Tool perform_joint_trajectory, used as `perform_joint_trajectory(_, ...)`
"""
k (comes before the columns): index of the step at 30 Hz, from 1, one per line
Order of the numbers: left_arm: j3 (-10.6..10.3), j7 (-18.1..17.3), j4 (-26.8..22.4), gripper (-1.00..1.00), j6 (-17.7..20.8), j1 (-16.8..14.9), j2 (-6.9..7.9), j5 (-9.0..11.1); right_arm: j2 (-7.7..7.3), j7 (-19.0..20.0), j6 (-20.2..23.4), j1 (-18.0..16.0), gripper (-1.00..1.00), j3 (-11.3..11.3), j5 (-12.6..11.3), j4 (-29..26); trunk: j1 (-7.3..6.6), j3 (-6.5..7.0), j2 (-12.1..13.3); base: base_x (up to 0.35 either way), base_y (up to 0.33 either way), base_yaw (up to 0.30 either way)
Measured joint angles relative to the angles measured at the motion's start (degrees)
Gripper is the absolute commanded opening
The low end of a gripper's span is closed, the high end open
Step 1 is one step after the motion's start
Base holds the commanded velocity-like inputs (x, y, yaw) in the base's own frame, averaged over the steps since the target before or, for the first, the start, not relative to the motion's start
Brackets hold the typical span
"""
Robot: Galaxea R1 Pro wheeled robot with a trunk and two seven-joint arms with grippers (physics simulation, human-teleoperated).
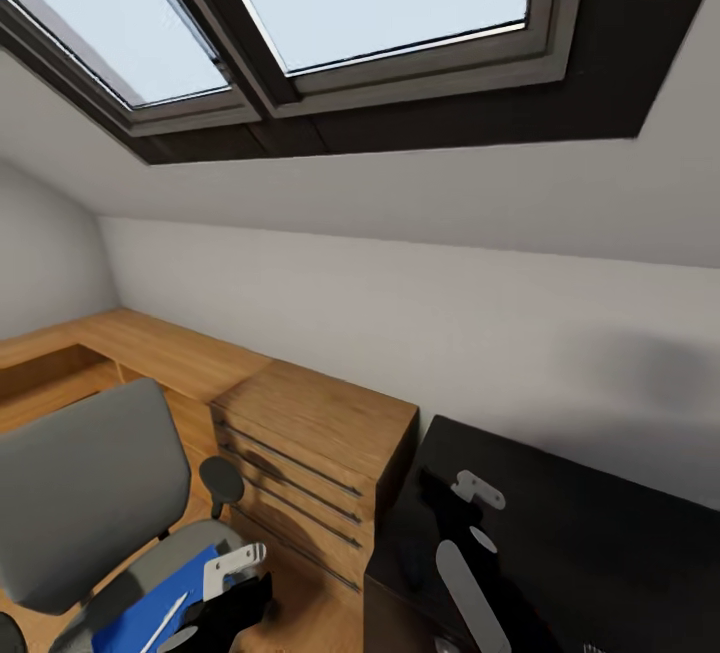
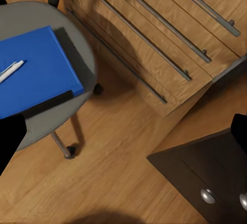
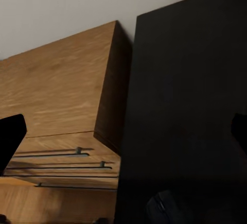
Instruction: In the bedroom, organize the workspace by keeping the computer under the desk, ensuring the monitor is on the desk, placing the keyboard on the desk next to the monitor, placing the mouse on the desk next to the keyboard, moving the folder from the swivel chair onto the desk next to the mouse, stacking the notebook on top of the folder with the pen on top of the notebook, and positioning the swivel chair next to the desk.
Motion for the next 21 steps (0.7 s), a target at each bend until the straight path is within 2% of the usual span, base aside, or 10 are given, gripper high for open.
perform_joint_trajectory(9, -0.15, 0.04, -0.5, 1.0, -0.05, 0.02, -0.19, 0.03, -0.03, 0.01, 0.0, 0.01, 1.0, 0.01, 0.96, 0.66, 0.0, -0.27, 0.02, 0.003, 0.0, 0.185)
perform_joint_trajectory(14, -0.1, 0.21, -1.14, 1.0, -0.12, 0.03, -0.24, 0.02, -0.05, 0.05, 0.1, 0.02, 1.0, 0.05, 3.49, 1.09, 1.09, -1.16, -1.95, 0.0, 0.0, 0.027)
perform_joint_trajectory(16, -0.11, 0.28, -1.26, 1.0, -0.17, 0.02, -0.27, 0.0, -0.02, 0.02, 0.31, -0.02, 1.0, 0.28, 7.59, 2.42, 1.53, -1.53, -2.76, 0.0, 0.0, 0.009)
perform_joint_trajectory(17, -0.13, 0.31, -1.31, 1.0, -0.18, 0.03, -0.29, 0.01, -0.01, -0.01, 0.4, -0.1, 1.0, 0.36, 10.38, 3.58, 1.75, -1.71, -3.16, 0.0, 0.0, 0.005)
perform_joint_trajectory(20, -0.13, 0.35, -1.38, 1.0, -0.19, 0.03, -0.32, 0.01, -0.01, -0.02, 0.51, -1.15, 1.0, 0.44, 15.04, 6.45, 2.41, -2.25, -4.36, 0.0, 0.0, 0.003)
perform_joint_trajectory(21, -0.12, 0.35, -1.4, 1.0, -0.19, 0.03, -0.32, 0.01, -0.02, -0.03, 0.54, -1.5, 1.0, 0.45, 15.61, 7.09, 2.63, -2.43, -4.77, 0.0, 0.0, 0.001)
